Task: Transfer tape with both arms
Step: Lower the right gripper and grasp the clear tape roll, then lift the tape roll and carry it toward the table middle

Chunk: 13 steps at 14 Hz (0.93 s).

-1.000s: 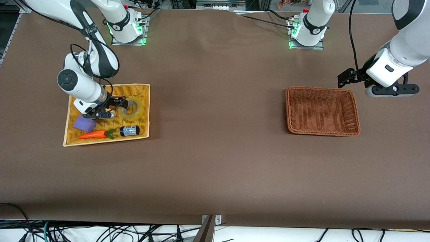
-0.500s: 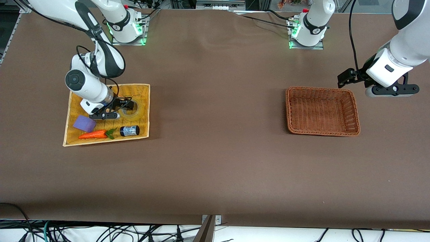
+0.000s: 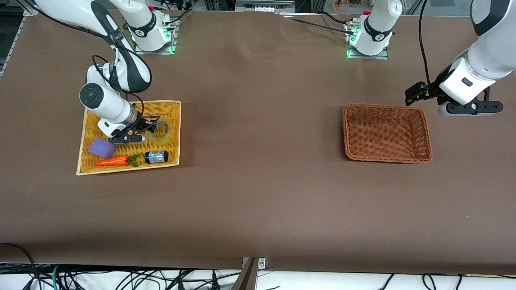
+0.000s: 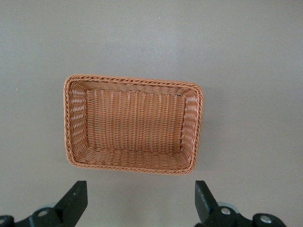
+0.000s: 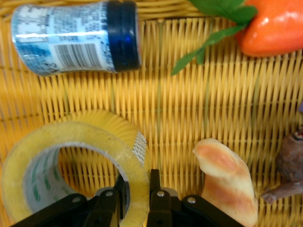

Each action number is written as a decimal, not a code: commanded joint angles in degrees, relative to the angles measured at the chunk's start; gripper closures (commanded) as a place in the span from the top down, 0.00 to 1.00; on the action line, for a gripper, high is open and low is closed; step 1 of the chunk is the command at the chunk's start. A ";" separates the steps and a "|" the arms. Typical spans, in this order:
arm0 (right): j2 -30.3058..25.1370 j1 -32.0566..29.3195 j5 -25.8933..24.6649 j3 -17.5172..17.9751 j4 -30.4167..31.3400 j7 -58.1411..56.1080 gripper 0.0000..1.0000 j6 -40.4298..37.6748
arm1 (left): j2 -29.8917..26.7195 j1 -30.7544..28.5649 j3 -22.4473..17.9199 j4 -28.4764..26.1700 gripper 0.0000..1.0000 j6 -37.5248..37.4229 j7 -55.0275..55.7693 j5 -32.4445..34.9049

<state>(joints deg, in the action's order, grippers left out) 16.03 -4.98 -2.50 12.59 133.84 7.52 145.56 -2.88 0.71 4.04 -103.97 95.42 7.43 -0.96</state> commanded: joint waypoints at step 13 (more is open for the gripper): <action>1.79 7.32 3.21 13.78 -35.64 24.95 0.00 -36.40 | 1.20 -0.54 0.01 1.04 1.00 0.47 -0.32 -0.79</action>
<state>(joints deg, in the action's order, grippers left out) 12.90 -1.97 0.83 25.93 104.06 25.29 110.11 -2.51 0.56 3.94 -103.96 95.52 7.43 -0.96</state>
